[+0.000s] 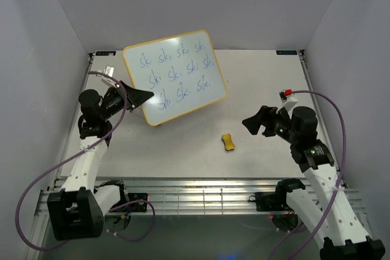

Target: Erase the whiteboard

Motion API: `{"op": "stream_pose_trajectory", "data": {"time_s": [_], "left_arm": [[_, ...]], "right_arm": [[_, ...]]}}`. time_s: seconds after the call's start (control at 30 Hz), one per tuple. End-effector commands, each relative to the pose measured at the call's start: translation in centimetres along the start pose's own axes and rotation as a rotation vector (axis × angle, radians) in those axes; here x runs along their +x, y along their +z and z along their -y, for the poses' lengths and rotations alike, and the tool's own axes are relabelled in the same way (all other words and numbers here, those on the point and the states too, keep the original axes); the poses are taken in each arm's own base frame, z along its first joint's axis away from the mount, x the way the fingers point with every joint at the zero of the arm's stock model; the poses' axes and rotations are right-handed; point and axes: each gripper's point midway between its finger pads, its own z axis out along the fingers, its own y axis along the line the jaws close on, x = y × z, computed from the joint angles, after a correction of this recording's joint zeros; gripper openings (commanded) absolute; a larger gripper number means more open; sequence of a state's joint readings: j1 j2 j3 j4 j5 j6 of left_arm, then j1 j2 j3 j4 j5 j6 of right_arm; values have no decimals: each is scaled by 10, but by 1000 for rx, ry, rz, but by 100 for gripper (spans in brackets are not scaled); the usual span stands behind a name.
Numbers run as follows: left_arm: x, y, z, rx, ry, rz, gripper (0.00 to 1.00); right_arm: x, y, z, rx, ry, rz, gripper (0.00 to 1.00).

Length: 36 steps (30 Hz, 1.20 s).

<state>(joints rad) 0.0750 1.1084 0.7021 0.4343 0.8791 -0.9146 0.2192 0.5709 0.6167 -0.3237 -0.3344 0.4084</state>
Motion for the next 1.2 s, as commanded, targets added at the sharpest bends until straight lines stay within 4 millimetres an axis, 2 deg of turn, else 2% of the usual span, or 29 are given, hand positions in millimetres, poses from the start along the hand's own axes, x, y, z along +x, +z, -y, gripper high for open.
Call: {"op": "stream_pose_trajectory", "data": {"time_s": [0.0, 0.03, 0.07, 0.1, 0.13, 0.17, 0.23, 0.3, 0.37, 0.4, 0.43, 0.47, 0.67, 0.9, 1.03, 1.17], "left_arm": [[14, -21, -2, -116, -84, -6, 0], [29, -29, -11, -184, -104, -54, 0], [32, -35, -5, -200, -87, -57, 0], [34, -40, -6, -225, -81, -57, 0], [42, -46, -8, -261, -84, -77, 0], [41, -52, -1, -266, -61, -62, 0], [46, -62, -6, -339, -74, -65, 0], [43, -69, -2, -372, -37, -48, 0], [48, -73, 3, -367, -37, -70, 0], [47, -73, 10, -350, -19, -79, 0], [52, -75, 14, -335, -28, -107, 0], [54, -76, 17, -331, -27, -116, 0], [62, -92, 34, -342, 8, -140, 0], [80, -105, 35, -361, 22, -182, 0], [89, -108, 32, -360, 19, -194, 0], [92, -109, 33, -347, 23, -203, 0]], "right_arm": [[5, 19, 28, 132, -27, -139, 90], [18, 19, 39, 174, -68, -228, 95], [35, 26, 52, 218, -63, -323, 98], [44, 28, 57, 250, -77, -366, 100], [56, 31, 56, 280, -117, -409, 100], [65, 35, 55, 293, -130, -445, 100], [77, 42, 47, 309, -179, -477, 100], [83, 49, 38, 305, -189, -488, 97], [101, 58, 32, 309, -227, -544, 94], [100, 62, 29, 319, -243, -544, 93], [109, 66, 22, 308, -268, -567, 91], [117, 71, 25, 327, -284, -599, 91], [131, 92, 29, 371, -333, -643, 83], [132, 111, 33, 386, -374, -663, 75], [141, 118, 38, 396, -384, -691, 67], [148, 122, 40, 386, -398, -710, 63]]}}
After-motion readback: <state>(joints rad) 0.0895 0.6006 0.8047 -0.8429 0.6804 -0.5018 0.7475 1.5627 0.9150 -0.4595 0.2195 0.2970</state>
